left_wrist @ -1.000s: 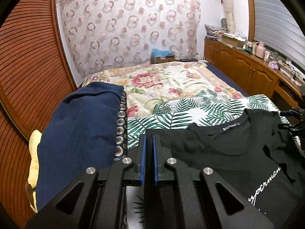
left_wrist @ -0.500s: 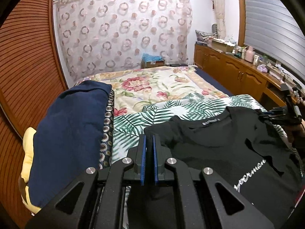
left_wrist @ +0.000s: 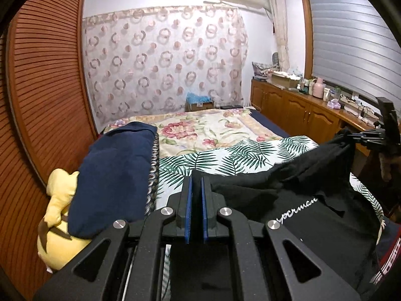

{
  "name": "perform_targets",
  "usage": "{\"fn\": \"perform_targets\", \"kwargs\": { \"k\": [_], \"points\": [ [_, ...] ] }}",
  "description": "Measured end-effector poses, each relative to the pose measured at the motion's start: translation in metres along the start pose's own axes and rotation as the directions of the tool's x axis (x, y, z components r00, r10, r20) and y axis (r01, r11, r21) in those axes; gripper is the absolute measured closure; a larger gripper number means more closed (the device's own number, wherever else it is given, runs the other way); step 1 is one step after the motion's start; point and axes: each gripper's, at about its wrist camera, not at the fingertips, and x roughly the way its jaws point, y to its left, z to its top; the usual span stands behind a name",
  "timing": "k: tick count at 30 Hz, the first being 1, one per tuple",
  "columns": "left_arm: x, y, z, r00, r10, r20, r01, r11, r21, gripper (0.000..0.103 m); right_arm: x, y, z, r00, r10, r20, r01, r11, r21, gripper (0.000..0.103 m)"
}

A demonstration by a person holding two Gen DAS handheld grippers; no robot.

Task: Fold small clothes
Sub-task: 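Lift the hem with both tools and carry it toward the collar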

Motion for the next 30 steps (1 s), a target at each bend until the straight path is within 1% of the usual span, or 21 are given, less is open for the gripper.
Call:
{"fn": "perform_targets", "kwargs": {
  "k": [5,6,7,11,17,19,21,23,26,28,29,30],
  "points": [
    [-0.043,0.002,-0.019,0.999,0.011,0.035,-0.011,1.000,-0.023,0.095,-0.053,0.017,-0.029,1.000,-0.005,0.026,0.005,1.000,-0.014,0.097],
    [-0.051,0.003,-0.026,0.999,0.013,0.042,-0.012,0.999,-0.043,0.095,-0.063,0.019,-0.036,1.000,0.002,0.027,-0.002,1.000,-0.006,0.097],
    [-0.058,0.004,-0.034,0.999,0.010,0.037,-0.008,0.998,-0.066,0.095,-0.071,0.022,-0.043,1.000,0.008,0.022,-0.007,1.000,-0.006,0.097],
    [-0.079,0.006,-0.057,0.999,0.001,0.039,0.003,0.994,-0.109,0.095,-0.102,0.027,-0.069,1.000,0.006,0.002,-0.006,1.000,-0.018,0.097],
    [-0.112,0.006,-0.076,1.000,0.011,0.026,-0.008,0.994,-0.107,0.095,-0.148,0.031,-0.089,1.000,0.003,-0.005,-0.003,1.000,0.004,0.097],
    [-0.120,0.006,-0.082,1.000,0.018,0.023,-0.015,0.994,-0.105,0.095,-0.154,0.034,-0.089,1.000,0.005,-0.016,-0.005,1.000,0.011,0.097],
    [-0.122,0.005,-0.090,0.999,0.032,-0.001,-0.032,0.995,-0.099,0.095,-0.156,0.035,-0.095,0.999,0.006,-0.038,-0.005,1.000,0.023,0.097],
    [-0.115,0.007,-0.098,0.999,0.031,-0.042,-0.035,0.995,-0.099,0.095,-0.151,0.038,-0.096,0.997,0.012,-0.070,-0.010,0.999,0.040,0.097],
    [-0.102,0.005,-0.110,0.995,0.026,-0.093,-0.033,0.996,-0.079,0.095,-0.137,0.042,-0.104,0.990,0.000,-0.141,0.006,0.999,0.043,0.097],
    [-0.094,0.004,-0.117,0.992,0.024,-0.126,-0.033,0.997,-0.072,0.091,-0.131,0.042,-0.106,0.987,-0.013,-0.159,0.020,0.999,0.042,0.097],
    [-0.091,0.004,-0.120,0.990,0.030,-0.135,-0.040,0.997,-0.071,0.085,-0.129,0.042,-0.104,0.987,-0.009,-0.162,0.017,0.999,0.046,0.097],
    [-0.090,0.005,-0.120,0.990,0.030,-0.138,-0.041,0.997,-0.071,0.074,-0.129,0.041,-0.102,0.986,-0.010,-0.165,0.019,0.998,0.052,0.097]
  ]
}}
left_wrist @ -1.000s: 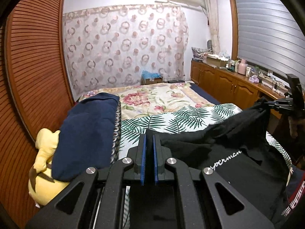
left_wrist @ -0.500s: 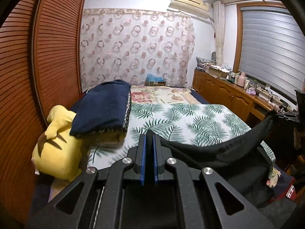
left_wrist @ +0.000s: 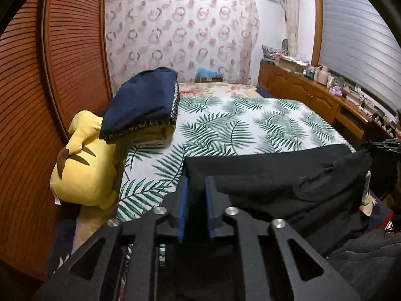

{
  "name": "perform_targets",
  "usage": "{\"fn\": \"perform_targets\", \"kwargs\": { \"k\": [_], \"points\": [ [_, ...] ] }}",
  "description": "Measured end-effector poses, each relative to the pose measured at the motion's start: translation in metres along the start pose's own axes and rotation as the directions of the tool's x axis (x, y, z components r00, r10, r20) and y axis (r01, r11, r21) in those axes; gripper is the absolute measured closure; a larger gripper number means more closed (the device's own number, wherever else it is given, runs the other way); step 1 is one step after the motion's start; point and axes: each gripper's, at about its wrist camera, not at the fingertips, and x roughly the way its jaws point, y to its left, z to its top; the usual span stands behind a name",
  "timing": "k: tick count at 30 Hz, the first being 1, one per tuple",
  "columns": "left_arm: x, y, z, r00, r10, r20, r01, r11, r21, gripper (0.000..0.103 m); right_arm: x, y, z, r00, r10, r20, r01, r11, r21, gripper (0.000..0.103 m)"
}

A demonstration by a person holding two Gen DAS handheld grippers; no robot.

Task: Fold small clothes
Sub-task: 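Lift the hem with both tools and carry it toward the collar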

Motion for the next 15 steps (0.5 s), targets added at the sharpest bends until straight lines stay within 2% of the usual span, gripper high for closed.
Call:
{"fn": "perform_targets", "kwargs": {
  "k": [2,4,6,10,13,15],
  "points": [
    [0.000,0.003,-0.001,1.000,-0.005,0.001,0.005,1.000,-0.007,0.055,-0.003,-0.002,0.007,1.000,-0.006,0.008,0.006,1.000,0.005,0.094],
    [-0.001,0.007,0.001,1.000,-0.005,0.010,0.005,1.000,-0.013,0.047,-0.006,-0.003,0.014,1.000,-0.029,0.003,0.029,1.000,-0.010,0.094],
    [0.001,0.012,0.003,1.000,-0.010,0.017,0.011,1.000,-0.021,0.028,-0.007,-0.006,0.021,0.999,-0.035,0.007,0.035,0.999,-0.014,0.094],
    [0.014,0.019,0.011,1.000,-0.012,0.005,0.012,1.000,-0.026,0.025,0.008,-0.009,0.028,0.999,-0.046,0.009,0.046,0.999,-0.013,0.090],
    [0.027,0.022,0.019,1.000,0.003,0.000,-0.003,1.000,-0.015,0.025,0.027,-0.013,0.029,0.999,-0.040,0.001,0.040,0.999,0.000,0.079],
    [0.039,0.024,0.024,1.000,-0.010,-0.021,0.009,1.000,-0.016,0.025,0.041,-0.014,0.027,0.999,-0.031,-0.015,0.031,1.000,0.005,0.062]
  ]
}}
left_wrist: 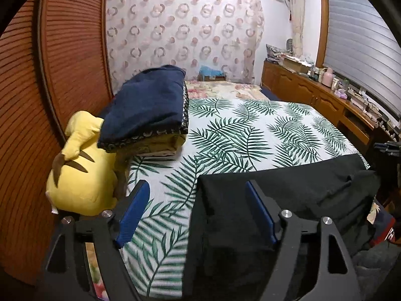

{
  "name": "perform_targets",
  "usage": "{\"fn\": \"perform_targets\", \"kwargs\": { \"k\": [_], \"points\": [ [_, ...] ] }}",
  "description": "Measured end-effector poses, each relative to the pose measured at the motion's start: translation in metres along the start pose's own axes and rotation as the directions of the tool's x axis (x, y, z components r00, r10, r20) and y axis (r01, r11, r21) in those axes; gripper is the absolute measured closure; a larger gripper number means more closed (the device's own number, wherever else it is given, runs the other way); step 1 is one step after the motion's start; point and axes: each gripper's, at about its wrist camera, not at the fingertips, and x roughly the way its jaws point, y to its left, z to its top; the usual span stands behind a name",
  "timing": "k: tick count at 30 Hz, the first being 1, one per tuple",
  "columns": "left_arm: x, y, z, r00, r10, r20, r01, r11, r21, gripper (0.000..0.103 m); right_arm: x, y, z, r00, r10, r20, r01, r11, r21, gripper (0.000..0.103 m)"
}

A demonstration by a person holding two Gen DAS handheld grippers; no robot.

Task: Fold small clothes
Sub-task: 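Lift the hem with both tools and carry it toward the collar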

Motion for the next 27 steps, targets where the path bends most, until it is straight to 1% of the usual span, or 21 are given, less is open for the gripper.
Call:
{"fn": "perform_targets", "kwargs": {
  "k": [2,5,9,11,13,16,18,19,21,22,26,27],
  "points": [
    [0.011,0.001,0.005,1.000,-0.016,-0.018,0.016,1.000,0.006,0.025,0.013,-0.004,-0.005,1.000,0.004,-0.016,-0.003,1.000,0.011,0.054],
    [0.027,0.000,0.011,0.999,-0.010,-0.041,0.011,1.000,0.028,0.025,0.032,-0.014,-0.006,0.999,0.004,-0.040,-0.003,0.999,0.034,0.054],
    [0.052,-0.002,0.016,0.996,-0.018,-0.091,0.022,0.999,0.047,0.025,0.051,-0.025,-0.006,0.998,0.006,-0.057,-0.001,0.997,0.080,0.054],
    [0.061,-0.001,0.016,0.993,-0.025,-0.114,0.030,0.999,0.043,0.025,0.056,-0.027,-0.007,0.998,0.009,-0.064,-0.003,0.996,0.086,0.054],
    [0.071,0.000,0.015,0.990,-0.015,-0.141,0.021,0.999,0.039,0.025,0.060,-0.025,-0.011,0.998,-0.010,-0.062,0.015,0.997,0.079,0.054],
    [0.079,0.001,0.012,0.987,-0.014,-0.160,0.020,0.999,0.032,0.025,0.066,-0.024,-0.013,0.997,-0.005,-0.080,0.011,0.997,0.082,0.052],
    [0.085,0.003,0.009,0.984,-0.019,-0.179,0.022,1.000,0.019,0.025,0.068,-0.023,-0.014,0.997,-0.024,-0.072,0.029,0.996,0.080,0.045],
    [0.087,0.004,0.009,0.982,-0.019,-0.187,0.022,1.000,0.014,0.025,0.067,-0.023,-0.015,0.997,-0.028,-0.070,0.033,0.996,0.082,0.044],
    [0.093,0.006,0.005,0.978,-0.021,-0.209,0.023,1.000,0.004,0.025,0.066,-0.025,-0.015,0.997,-0.029,-0.071,0.036,0.994,0.102,0.039],
    [0.095,0.007,0.004,0.976,-0.023,-0.215,0.024,1.000,0.004,0.025,0.066,-0.025,-0.016,0.997,-0.034,-0.073,0.041,0.994,0.105,0.038],
    [0.101,0.009,-0.001,0.971,-0.031,-0.235,0.031,1.000,-0.005,0.024,0.066,-0.025,-0.018,0.993,-0.086,-0.085,0.096,0.988,0.121,0.029],
    [0.100,0.009,-0.002,0.973,-0.033,-0.228,0.032,0.999,-0.008,0.024,0.065,-0.024,-0.018,0.991,-0.097,-0.091,0.108,0.986,0.126,0.028]
  ]
}}
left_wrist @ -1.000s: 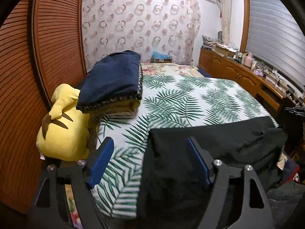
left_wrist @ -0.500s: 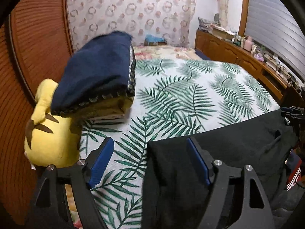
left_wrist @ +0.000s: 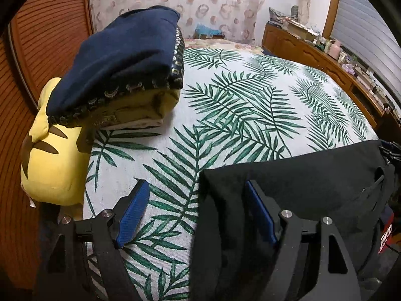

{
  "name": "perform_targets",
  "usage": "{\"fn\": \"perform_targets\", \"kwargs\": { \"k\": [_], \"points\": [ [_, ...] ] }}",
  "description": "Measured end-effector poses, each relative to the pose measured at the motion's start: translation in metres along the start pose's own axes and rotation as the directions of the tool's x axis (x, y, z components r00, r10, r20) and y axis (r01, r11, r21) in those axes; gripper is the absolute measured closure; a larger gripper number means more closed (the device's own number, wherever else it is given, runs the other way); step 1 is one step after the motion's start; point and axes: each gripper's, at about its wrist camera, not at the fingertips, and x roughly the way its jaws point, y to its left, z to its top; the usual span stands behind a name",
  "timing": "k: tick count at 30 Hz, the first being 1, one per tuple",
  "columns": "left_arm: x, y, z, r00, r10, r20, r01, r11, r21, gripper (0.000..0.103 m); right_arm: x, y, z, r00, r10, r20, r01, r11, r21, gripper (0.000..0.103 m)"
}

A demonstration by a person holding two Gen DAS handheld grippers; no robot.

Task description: Fold small clothes

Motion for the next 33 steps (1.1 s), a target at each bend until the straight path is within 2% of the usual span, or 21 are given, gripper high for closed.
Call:
{"fn": "perform_targets", "kwargs": {
  "k": [11,13,15,16,18,19,21,23,25,28,30,33],
  "points": [
    [0.000,0.000,0.001,1.000,0.005,0.004,-0.005,1.000,0.014,0.024,-0.004,-0.006,-0.003,0.998,0.059,-0.013,-0.059,0.998,-0.006,0.028],
    [0.000,-0.001,0.002,1.000,-0.012,0.002,0.012,1.000,0.024,0.031,-0.003,-0.006,0.000,0.996,0.079,-0.031,-0.080,0.997,-0.016,0.030],
    [-0.001,-0.003,0.003,0.999,-0.040,-0.002,0.040,0.999,0.037,0.045,-0.002,-0.003,0.004,0.994,0.100,-0.043,-0.101,0.994,-0.044,0.043],
    [-0.002,-0.004,0.003,0.999,-0.046,-0.002,0.046,0.998,0.042,0.048,-0.002,-0.001,0.006,0.993,0.105,-0.048,-0.107,0.993,-0.056,0.046],
    [-0.002,-0.006,0.002,0.998,-0.068,0.003,0.068,0.997,0.048,0.060,-0.002,0.003,0.008,0.989,0.138,-0.056,-0.142,0.987,-0.079,0.069],
    [-0.003,-0.008,0.001,0.997,-0.079,0.002,0.079,0.996,0.047,0.065,-0.002,0.005,0.008,0.986,0.153,-0.060,-0.157,0.984,-0.086,0.073],
    [-0.006,-0.011,-0.001,0.994,-0.107,0.000,0.107,0.993,0.043,0.086,-0.004,0.008,0.007,0.984,0.166,-0.059,-0.171,0.980,-0.099,0.087],
    [-0.010,-0.016,-0.004,0.995,-0.100,0.010,0.099,0.994,0.043,0.093,-0.006,0.007,0.005,0.979,0.198,-0.052,-0.202,0.975,-0.088,0.092],
    [-0.020,-0.019,-0.006,0.995,-0.095,0.043,0.094,0.995,0.025,0.094,-0.016,0.007,0.002,0.974,0.223,-0.025,-0.225,0.971,-0.082,0.093],
    [-0.056,-0.019,-0.011,0.980,-0.127,0.154,0.135,0.990,-0.042,0.094,-0.048,0.006,0.002,0.970,0.234,0.063,-0.231,0.972,-0.047,0.094],
    [-0.091,-0.022,-0.015,0.957,-0.154,0.246,0.175,0.982,-0.067,0.094,-0.070,0.007,0.004,0.963,0.246,0.108,-0.242,0.969,-0.047,0.094],
    [-0.131,-0.030,-0.017,0.929,-0.175,0.326,0.205,0.977,-0.060,0.095,-0.107,0.012,0.010,0.949,0.265,0.169,-0.255,0.964,-0.077,0.095]
  ]
}}
